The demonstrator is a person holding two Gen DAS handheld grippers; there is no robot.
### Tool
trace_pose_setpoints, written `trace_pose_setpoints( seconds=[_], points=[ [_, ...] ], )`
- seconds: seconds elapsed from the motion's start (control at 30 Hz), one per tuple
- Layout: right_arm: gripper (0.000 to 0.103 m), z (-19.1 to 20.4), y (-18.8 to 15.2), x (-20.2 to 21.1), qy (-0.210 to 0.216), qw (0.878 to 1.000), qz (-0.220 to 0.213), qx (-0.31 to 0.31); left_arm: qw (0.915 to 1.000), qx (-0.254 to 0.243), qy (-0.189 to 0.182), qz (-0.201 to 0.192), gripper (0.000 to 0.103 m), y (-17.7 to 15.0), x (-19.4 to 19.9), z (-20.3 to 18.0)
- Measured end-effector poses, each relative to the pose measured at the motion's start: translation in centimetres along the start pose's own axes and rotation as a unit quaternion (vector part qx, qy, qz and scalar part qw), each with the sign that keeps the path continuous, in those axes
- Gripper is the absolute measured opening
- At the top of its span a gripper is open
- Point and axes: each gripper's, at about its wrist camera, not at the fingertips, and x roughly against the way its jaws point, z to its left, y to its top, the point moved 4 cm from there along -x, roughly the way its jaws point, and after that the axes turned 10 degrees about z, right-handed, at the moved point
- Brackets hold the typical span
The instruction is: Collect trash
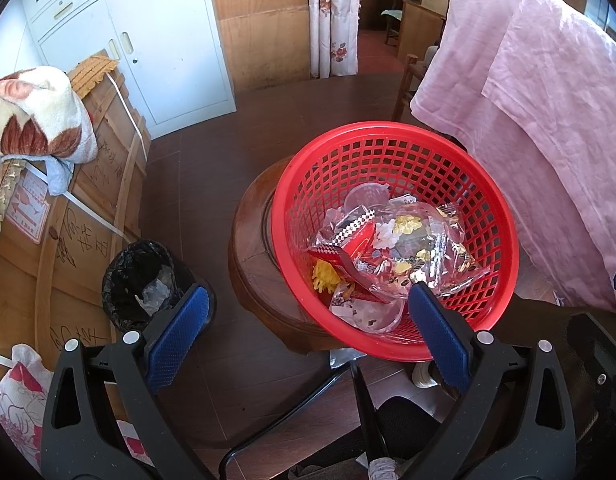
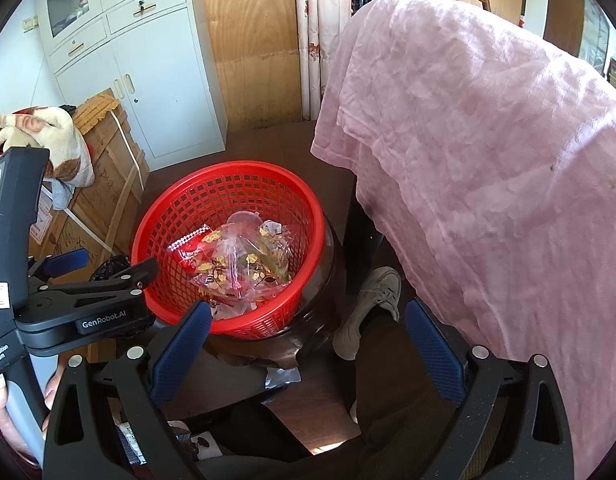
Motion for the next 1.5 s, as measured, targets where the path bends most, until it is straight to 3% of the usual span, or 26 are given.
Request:
trace_pose_setpoints(
  seconds=[1.5],
  points=[
    [0.096,0.4,0.2,1.3,-0.003,1.0,-0.015,0.005,0.9998,0.012,0.012,-0.009,0.096,0.0,0.4,-0.1]
  ],
)
